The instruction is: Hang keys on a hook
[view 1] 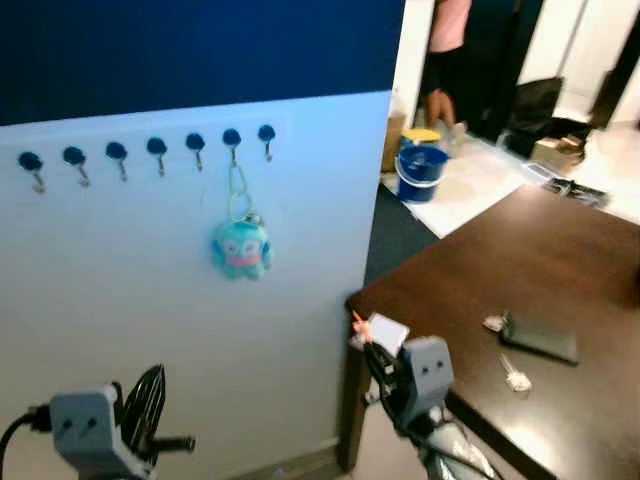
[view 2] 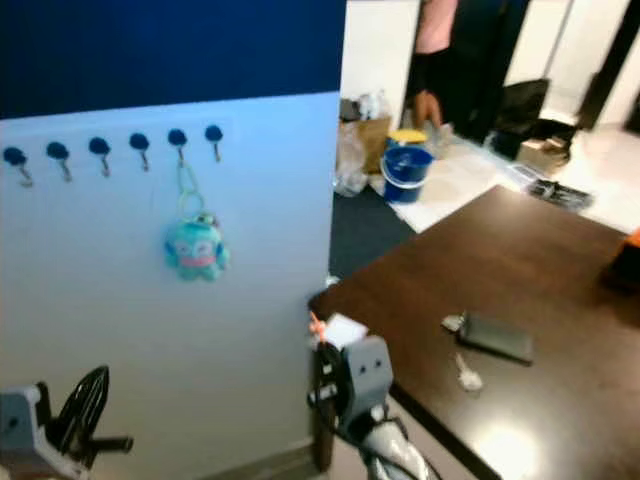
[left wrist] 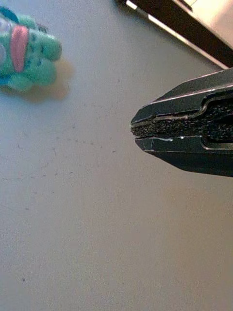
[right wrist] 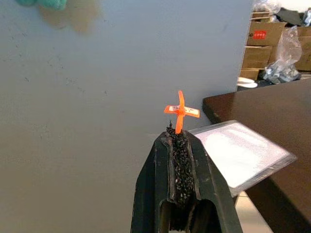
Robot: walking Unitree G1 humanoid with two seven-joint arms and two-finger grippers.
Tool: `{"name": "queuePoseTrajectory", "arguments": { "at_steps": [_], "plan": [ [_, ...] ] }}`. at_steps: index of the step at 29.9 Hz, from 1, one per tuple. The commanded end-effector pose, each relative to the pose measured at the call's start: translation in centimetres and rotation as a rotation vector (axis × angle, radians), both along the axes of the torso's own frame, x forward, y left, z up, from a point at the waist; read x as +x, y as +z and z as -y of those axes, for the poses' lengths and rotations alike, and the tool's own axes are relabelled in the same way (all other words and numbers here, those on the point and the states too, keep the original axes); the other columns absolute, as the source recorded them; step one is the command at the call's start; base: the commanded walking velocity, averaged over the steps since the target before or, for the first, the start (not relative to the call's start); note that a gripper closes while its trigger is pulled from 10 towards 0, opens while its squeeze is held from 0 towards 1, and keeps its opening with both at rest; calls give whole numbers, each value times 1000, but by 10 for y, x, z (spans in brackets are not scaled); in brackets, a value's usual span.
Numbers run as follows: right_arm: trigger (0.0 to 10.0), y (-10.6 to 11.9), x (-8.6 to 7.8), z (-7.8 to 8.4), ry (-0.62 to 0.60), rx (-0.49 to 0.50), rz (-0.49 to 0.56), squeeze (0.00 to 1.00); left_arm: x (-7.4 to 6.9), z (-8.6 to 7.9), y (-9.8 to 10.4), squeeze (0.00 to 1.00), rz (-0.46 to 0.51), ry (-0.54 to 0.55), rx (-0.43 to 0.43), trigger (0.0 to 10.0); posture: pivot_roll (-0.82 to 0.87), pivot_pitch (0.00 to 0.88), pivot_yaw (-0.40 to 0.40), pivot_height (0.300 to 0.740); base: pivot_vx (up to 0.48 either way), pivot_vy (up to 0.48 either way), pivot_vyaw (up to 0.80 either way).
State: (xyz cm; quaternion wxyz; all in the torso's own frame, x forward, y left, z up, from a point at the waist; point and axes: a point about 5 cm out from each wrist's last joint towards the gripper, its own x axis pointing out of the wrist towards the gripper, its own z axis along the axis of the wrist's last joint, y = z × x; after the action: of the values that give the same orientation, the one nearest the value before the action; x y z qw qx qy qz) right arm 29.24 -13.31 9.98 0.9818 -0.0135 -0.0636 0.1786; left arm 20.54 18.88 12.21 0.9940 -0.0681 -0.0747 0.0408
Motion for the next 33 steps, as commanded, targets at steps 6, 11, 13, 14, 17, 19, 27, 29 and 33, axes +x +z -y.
{"name": "queuePoseTrajectory", "arguments": {
  "at_steps": [6,11,13,14,17,19,27,29,33],
  "plan": [
    [10000,-4,-1,2,-4,-5,-13,0,-1,-3,-4,0,-23,10,5,10000,-70,7,116,740,0,0,0],
    [10000,-3,0,2,-3,-6,-13,0,0,-4,-3,0,-21,20,6,10000,-70,7,116,740,0,0,0],
    [10000,-3,2,2,-4,-7,-15,0,0,-5,-2,0,-22,35,14,10000,-69,2,116,740,0,0,0],
    [10000,-3,2,2,-3,-11,-15,0,0,-6,-2,0,-21,42,17,10000,-69,2,116,740,0,0,0],
    [10000,-3,3,0,8,-42,-4,0,1,-7,-2,0,-21,48,18,10000,-69,2,116,740,0,0,0],
    [10000,-3,3,0,8,-42,-4,0,1,-7,-2,0,-21,48,18,10000,-69,2,116,740,0,0,0],
    [10000,-3,3,-2,21,-87,8,0,2,-8,-2,0,-24,73,20,10000,-64,16,113,740,0,0,673],
    [10000,-3,4,-2,19,-86,8,0,3,-8,-2,0,-28,81,20,10000,-64,16,113,740,0,0,800],
    [10000,-2,4,-1,16,-87,10,0,3,-9,-3,0,-33,86,23,10000,-64,16,113,740,0,0,800]
  ]
}}
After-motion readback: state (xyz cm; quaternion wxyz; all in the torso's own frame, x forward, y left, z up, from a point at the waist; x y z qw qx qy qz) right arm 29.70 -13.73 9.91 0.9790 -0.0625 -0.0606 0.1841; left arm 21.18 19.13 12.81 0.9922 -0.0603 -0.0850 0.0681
